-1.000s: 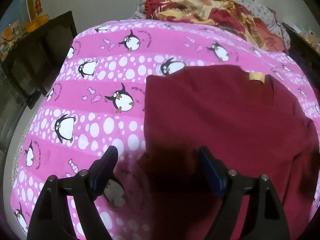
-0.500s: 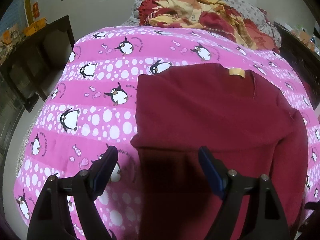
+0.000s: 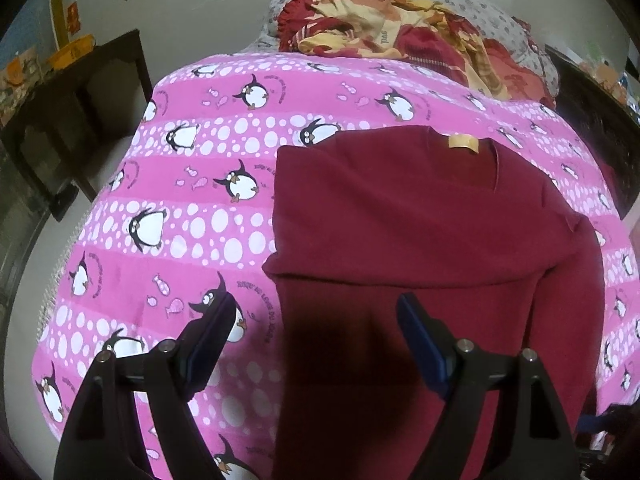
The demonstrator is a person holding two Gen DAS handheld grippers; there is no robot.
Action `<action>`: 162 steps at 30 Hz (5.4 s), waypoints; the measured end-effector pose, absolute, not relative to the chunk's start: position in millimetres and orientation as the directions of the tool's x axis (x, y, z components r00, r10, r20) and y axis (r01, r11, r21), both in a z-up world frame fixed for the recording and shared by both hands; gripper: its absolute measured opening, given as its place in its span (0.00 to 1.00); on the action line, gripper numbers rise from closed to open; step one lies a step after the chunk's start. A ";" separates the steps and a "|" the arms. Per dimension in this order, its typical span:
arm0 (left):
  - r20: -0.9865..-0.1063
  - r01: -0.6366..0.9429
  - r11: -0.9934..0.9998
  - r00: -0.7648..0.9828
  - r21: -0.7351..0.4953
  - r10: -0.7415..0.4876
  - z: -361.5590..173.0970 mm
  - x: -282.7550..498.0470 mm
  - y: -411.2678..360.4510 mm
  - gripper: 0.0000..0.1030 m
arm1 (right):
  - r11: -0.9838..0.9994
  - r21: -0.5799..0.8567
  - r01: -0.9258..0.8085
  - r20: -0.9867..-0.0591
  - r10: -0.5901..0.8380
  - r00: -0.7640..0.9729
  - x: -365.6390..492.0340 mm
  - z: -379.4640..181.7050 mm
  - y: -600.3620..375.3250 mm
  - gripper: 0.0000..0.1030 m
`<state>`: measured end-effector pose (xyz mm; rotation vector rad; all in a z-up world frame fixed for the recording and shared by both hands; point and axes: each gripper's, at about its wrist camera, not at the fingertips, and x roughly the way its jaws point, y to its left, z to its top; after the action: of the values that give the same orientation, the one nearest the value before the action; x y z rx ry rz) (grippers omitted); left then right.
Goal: Fold small clothes
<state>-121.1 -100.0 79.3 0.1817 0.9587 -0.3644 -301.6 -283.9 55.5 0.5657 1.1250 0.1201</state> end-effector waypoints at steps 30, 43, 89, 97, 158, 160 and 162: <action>-0.785 0.357 0.933 0.566 -0.042 -0.252 102.7 -109.4 -78.7 0.79 | 0.875 0.479 -0.069 -0.629 0.397 0.668 -237.6 233.8 -387.6 0.05; -0.803 0.390 0.918 0.525 -0.070 -0.283 96.3 -97.3 -61.3 0.81 | 0.825 0.564 -0.033 -0.773 0.541 0.332 -16.5 79.3 -270.5 0.55; -0.860 0.425 0.904 0.442 -0.048 -0.254 48.8 -43.5 -144.9 0.61 | 0.935 0.139 0.327 -0.863 -0.048 0.503 -205.3 88.1 -415.9 0.37; -0.859 0.423 0.906 0.472 0.022 -0.199 46.7 -54.4 -143.2 0.63 | 0.906 0.005 0.423 -0.894 -0.185 0.408 -211.2 68.0 -427.3 0.35; -0.845 0.404 0.913 0.465 -0.065 -0.266 51.7 -61.7 -140.2 0.74 | 0.887 0.160 0.434 -0.905 -0.044 0.424 -231.2 66.8 -416.4 0.70; -0.837 0.387 0.919 0.476 -0.076 -0.270 56.1 -59.9 -136.8 0.73 | 0.884 0.174 0.435 -0.903 -0.033 0.429 -233.9 66.9 -417.0 0.70; -0.821 0.379 0.923 0.506 -0.066 -0.267 63.5 -61.5 -134.3 0.73 | 0.881 0.186 0.435 -0.901 -0.024 0.433 -235.7 66.6 -417.8 0.70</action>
<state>-61.5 -134.3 63.5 0.1283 0.9654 -0.3910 -235.7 -417.8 66.6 0.4253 1.0936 -0.2963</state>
